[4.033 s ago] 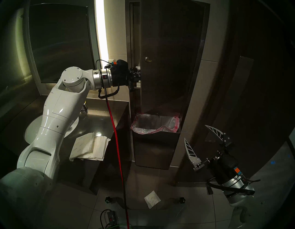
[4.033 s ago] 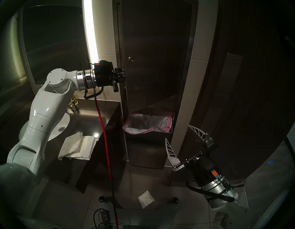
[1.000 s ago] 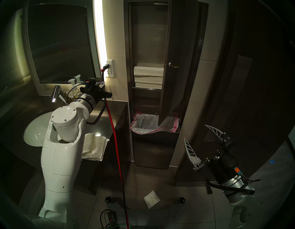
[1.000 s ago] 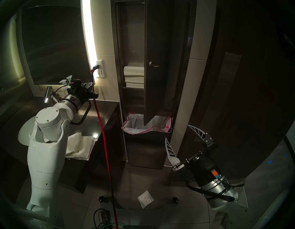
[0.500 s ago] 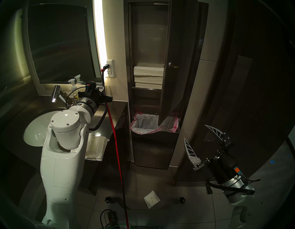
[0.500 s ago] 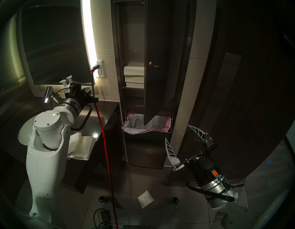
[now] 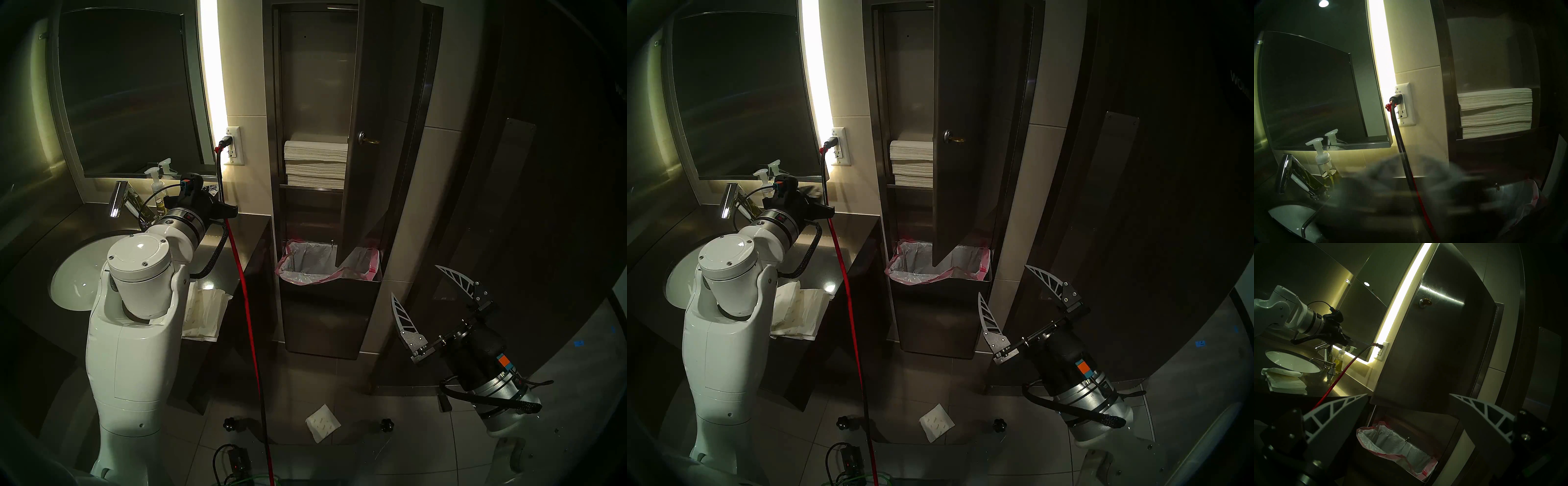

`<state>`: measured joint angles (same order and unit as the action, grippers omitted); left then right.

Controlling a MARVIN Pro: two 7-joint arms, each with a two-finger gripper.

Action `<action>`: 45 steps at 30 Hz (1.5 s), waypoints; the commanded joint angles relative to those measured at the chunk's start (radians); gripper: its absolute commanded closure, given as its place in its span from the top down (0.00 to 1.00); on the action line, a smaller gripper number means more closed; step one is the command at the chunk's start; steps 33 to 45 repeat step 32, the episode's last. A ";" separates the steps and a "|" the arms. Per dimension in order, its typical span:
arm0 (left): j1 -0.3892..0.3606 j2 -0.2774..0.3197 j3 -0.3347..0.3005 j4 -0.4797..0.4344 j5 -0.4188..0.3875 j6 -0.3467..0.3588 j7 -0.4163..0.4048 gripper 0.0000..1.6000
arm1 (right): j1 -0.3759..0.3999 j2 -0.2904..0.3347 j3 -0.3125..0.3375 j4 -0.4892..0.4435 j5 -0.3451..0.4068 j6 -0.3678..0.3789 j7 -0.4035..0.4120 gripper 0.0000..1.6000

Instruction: Twist key and open towel dispenser

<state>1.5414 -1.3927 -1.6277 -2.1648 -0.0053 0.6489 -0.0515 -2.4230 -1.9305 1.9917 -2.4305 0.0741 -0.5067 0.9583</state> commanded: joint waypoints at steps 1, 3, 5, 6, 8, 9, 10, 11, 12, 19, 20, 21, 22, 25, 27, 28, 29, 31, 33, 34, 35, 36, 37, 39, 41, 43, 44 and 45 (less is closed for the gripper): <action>-0.035 -0.005 0.016 -0.016 0.012 0.059 0.014 1.00 | -0.002 0.002 0.001 -0.013 0.003 0.002 0.001 1.00; -0.037 -0.005 0.017 -0.017 0.012 0.066 0.017 1.00 | -0.002 0.002 0.001 -0.013 0.003 0.002 0.001 1.00; -0.039 -0.005 0.019 -0.017 0.013 0.072 0.018 1.00 | -0.002 0.002 0.001 -0.013 0.003 0.002 0.001 1.00; -0.040 -0.005 0.019 -0.017 0.013 0.075 0.019 1.00 | -0.002 0.002 0.001 -0.013 0.003 0.002 0.001 1.00; -0.041 -0.005 0.020 -0.017 0.013 0.079 0.021 1.00 | -0.002 0.002 0.001 -0.013 0.003 0.002 0.001 1.00; -0.041 -0.005 0.020 -0.018 0.013 0.081 0.021 1.00 | -0.002 0.002 0.001 -0.013 0.003 0.002 0.001 1.00; -0.042 -0.005 0.021 -0.018 0.013 0.083 0.022 1.00 | -0.002 0.002 0.001 -0.013 0.003 0.002 0.001 1.00; -0.042 -0.005 0.021 -0.018 0.013 0.084 0.022 1.00 | -0.002 0.002 0.001 -0.013 0.003 0.002 0.001 1.00; -0.042 -0.005 0.021 -0.018 0.013 0.084 0.022 1.00 | -0.002 0.002 0.001 -0.013 0.003 0.002 0.001 1.00; -0.045 -0.004 0.022 -0.018 0.012 0.091 0.025 1.00 | -0.002 0.002 0.001 -0.013 0.003 0.002 0.001 1.00; -0.045 -0.004 0.022 -0.018 0.012 0.091 0.025 1.00 | -0.002 0.002 0.001 -0.013 0.003 0.002 0.001 1.00; -0.045 -0.004 0.022 -0.018 0.012 0.092 0.025 1.00 | -0.002 0.002 0.001 -0.013 0.003 0.002 0.001 1.00; -0.045 -0.004 0.023 -0.018 0.012 0.092 0.025 1.00 | -0.002 0.002 0.001 -0.013 0.003 0.002 0.001 1.00; -0.045 -0.004 0.023 -0.018 0.012 0.092 0.025 1.00 | -0.002 0.002 0.001 -0.013 0.003 0.002 0.001 1.00; -0.045 -0.004 0.023 -0.018 0.012 0.092 0.025 1.00 | -0.002 0.002 0.001 -0.013 0.003 0.002 0.001 1.00; -0.045 -0.004 0.023 -0.018 0.012 0.092 0.025 1.00 | -0.002 0.002 0.001 -0.013 0.003 0.002 0.001 1.00; -0.045 -0.004 0.023 -0.018 0.012 0.092 0.025 1.00 | -0.002 0.002 0.001 -0.013 0.003 0.002 0.001 1.00; -0.045 -0.004 0.022 -0.018 0.012 0.091 0.025 1.00 | -0.002 0.002 0.001 -0.013 0.003 0.002 0.001 1.00; -0.045 -0.004 0.022 -0.018 0.012 0.091 0.025 1.00 | -0.002 0.002 0.001 -0.013 0.003 0.002 0.001 1.00; -0.045 -0.004 0.022 -0.018 0.012 0.091 0.025 1.00 | -0.002 0.002 0.001 -0.013 0.003 0.002 0.001 1.00; -0.045 -0.004 0.022 -0.018 0.012 0.091 0.025 1.00 | -0.002 0.002 0.001 -0.013 0.003 0.002 0.001 1.00; -0.045 -0.004 0.022 -0.018 0.012 0.091 0.025 1.00 | -0.002 0.002 0.001 -0.013 0.003 0.002 0.001 1.00; -0.045 -0.004 0.022 -0.018 0.012 0.091 0.025 1.00 | -0.002 0.002 0.001 -0.013 0.003 0.002 0.001 1.00; -0.045 -0.004 0.022 -0.018 0.012 0.091 0.025 1.00 | -0.002 0.002 0.001 -0.013 0.003 0.002 0.001 1.00; -0.045 -0.004 0.022 -0.018 0.012 0.091 0.025 1.00 | -0.002 0.002 0.001 -0.013 0.003 0.002 0.001 1.00; -0.045 -0.004 0.022 -0.018 0.012 0.091 0.025 1.00 | -0.002 0.002 0.001 -0.013 0.003 0.002 0.001 1.00; -0.045 -0.004 0.022 -0.018 0.012 0.091 0.025 1.00 | -0.002 0.002 0.001 -0.013 0.003 0.002 0.001 1.00; -0.045 -0.004 0.022 -0.018 0.012 0.091 0.025 1.00 | -0.002 0.002 0.001 -0.013 0.003 0.002 0.001 1.00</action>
